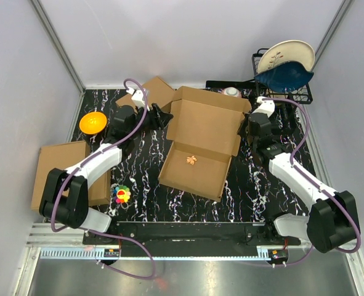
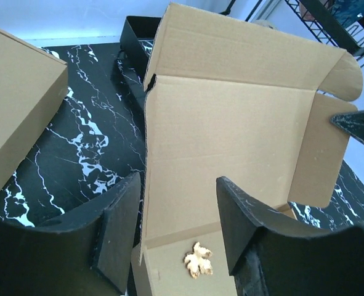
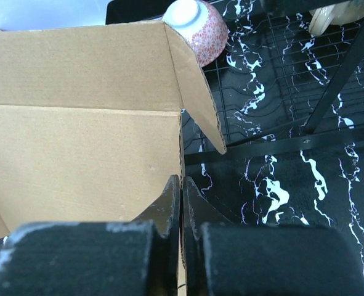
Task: Fold the paper box
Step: Close the paper box at the center of the board.
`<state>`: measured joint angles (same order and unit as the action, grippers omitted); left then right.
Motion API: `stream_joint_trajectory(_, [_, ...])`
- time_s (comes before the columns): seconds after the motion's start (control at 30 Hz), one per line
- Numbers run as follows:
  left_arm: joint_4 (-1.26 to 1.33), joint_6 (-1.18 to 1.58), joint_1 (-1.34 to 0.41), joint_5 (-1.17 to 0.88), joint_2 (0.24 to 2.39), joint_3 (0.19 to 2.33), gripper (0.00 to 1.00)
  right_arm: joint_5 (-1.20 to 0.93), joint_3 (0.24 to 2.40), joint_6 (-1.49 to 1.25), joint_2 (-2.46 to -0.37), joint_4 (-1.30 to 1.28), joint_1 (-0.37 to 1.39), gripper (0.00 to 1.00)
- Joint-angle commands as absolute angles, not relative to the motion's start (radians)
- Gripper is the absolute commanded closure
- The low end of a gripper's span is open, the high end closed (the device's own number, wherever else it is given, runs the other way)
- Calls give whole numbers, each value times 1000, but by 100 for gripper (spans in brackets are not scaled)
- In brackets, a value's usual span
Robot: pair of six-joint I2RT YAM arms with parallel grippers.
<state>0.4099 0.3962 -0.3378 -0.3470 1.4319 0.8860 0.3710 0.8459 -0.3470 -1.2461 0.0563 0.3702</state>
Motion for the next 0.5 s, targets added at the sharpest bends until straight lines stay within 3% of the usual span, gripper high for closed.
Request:
stream_joint_trajectory(0.0, [434, 356, -334, -305, 1465, 953, 44, 339, 839, -336, -1221, 95, 367, 100])
stream_joint_trajectory(0.47, [472, 330, -314, -365, 1670, 1089, 50, 291, 842, -322, -1226, 114, 367, 100])
